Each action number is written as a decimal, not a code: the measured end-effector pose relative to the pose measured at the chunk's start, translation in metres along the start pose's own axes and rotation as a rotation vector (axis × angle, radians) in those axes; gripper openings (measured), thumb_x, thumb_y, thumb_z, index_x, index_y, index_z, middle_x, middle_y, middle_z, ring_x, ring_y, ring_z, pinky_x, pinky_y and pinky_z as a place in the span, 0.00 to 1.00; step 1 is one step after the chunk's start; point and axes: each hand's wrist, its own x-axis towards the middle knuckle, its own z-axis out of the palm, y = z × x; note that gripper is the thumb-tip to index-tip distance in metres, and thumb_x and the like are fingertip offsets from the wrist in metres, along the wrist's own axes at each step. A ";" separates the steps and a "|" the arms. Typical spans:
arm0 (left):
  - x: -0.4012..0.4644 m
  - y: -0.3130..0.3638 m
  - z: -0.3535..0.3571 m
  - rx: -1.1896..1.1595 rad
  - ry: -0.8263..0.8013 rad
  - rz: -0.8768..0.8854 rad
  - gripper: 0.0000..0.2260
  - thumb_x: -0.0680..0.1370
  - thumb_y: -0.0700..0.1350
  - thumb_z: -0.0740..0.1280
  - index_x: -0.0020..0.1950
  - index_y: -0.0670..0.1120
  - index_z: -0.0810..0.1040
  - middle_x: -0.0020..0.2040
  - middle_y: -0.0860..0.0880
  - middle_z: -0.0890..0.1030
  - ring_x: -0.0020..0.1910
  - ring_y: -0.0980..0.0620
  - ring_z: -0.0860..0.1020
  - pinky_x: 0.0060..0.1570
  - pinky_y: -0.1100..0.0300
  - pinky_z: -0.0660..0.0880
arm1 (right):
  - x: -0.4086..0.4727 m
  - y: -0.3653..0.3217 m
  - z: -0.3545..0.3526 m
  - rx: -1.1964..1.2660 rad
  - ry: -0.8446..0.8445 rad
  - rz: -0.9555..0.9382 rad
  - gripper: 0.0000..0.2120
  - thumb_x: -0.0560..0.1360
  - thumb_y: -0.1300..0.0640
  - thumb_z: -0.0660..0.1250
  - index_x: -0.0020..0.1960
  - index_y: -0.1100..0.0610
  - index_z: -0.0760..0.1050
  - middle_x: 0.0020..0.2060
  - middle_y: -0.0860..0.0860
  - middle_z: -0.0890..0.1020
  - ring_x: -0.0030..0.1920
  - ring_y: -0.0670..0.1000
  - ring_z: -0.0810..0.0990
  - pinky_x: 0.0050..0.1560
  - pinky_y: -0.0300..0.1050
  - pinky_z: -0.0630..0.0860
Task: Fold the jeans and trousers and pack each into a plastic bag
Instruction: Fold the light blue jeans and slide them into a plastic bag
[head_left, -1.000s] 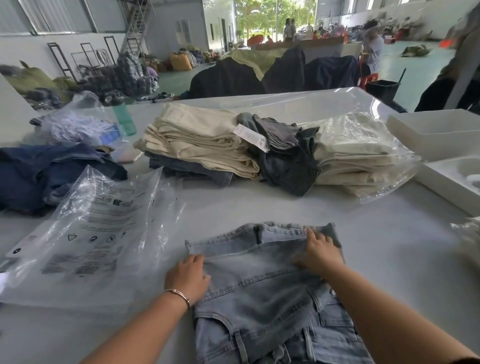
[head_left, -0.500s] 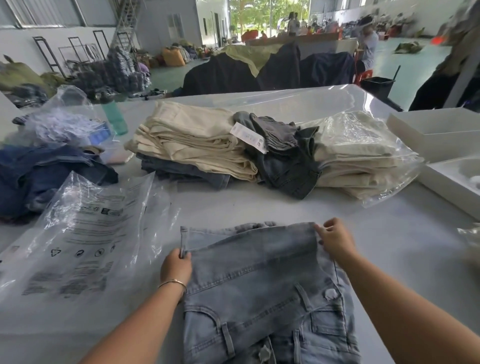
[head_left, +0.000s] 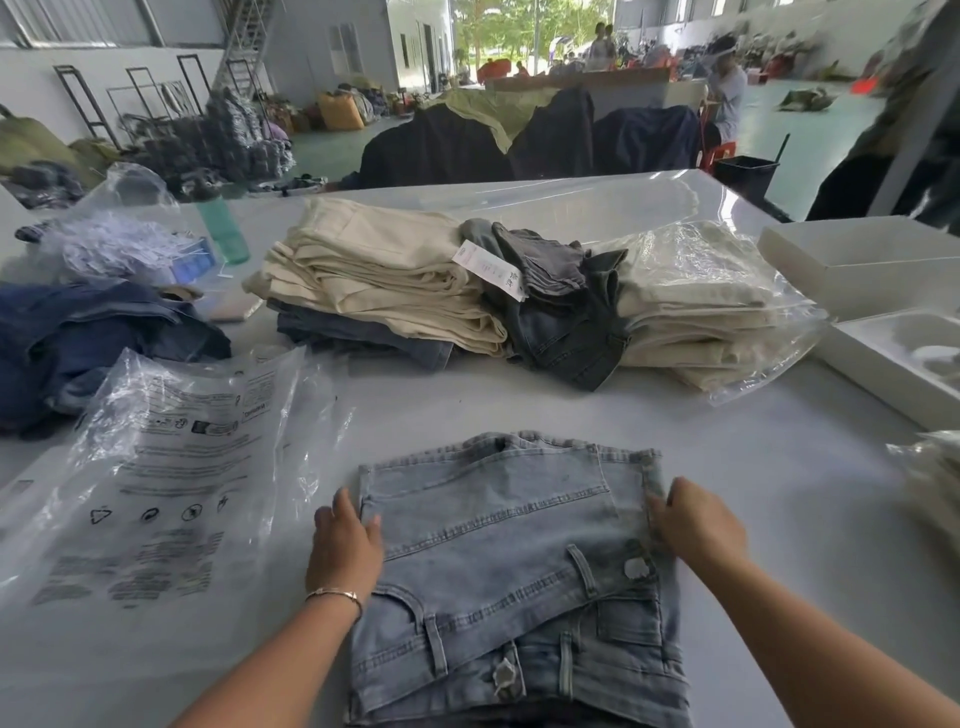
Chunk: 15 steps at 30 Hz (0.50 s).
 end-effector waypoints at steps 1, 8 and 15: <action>-0.006 -0.002 -0.002 0.110 0.028 0.097 0.23 0.78 0.49 0.63 0.71 0.42 0.64 0.64 0.38 0.70 0.61 0.38 0.72 0.55 0.46 0.73 | -0.006 0.003 -0.001 -0.063 -0.093 0.024 0.19 0.78 0.42 0.57 0.42 0.57 0.70 0.46 0.58 0.83 0.44 0.57 0.82 0.41 0.44 0.72; -0.080 0.023 0.016 0.229 -0.306 0.838 0.37 0.69 0.76 0.52 0.70 0.57 0.68 0.69 0.57 0.68 0.69 0.56 0.63 0.69 0.57 0.61 | -0.038 0.007 0.000 0.485 -0.579 0.179 0.20 0.72 0.45 0.72 0.45 0.61 0.71 0.25 0.53 0.71 0.24 0.51 0.69 0.26 0.38 0.66; -0.101 0.057 0.040 0.366 -0.213 0.842 0.15 0.79 0.56 0.58 0.63 0.53 0.72 0.58 0.53 0.72 0.59 0.50 0.71 0.55 0.55 0.72 | -0.065 0.031 0.006 1.000 -0.721 0.148 0.10 0.72 0.73 0.66 0.53 0.67 0.75 0.45 0.62 0.83 0.45 0.60 0.82 0.43 0.51 0.80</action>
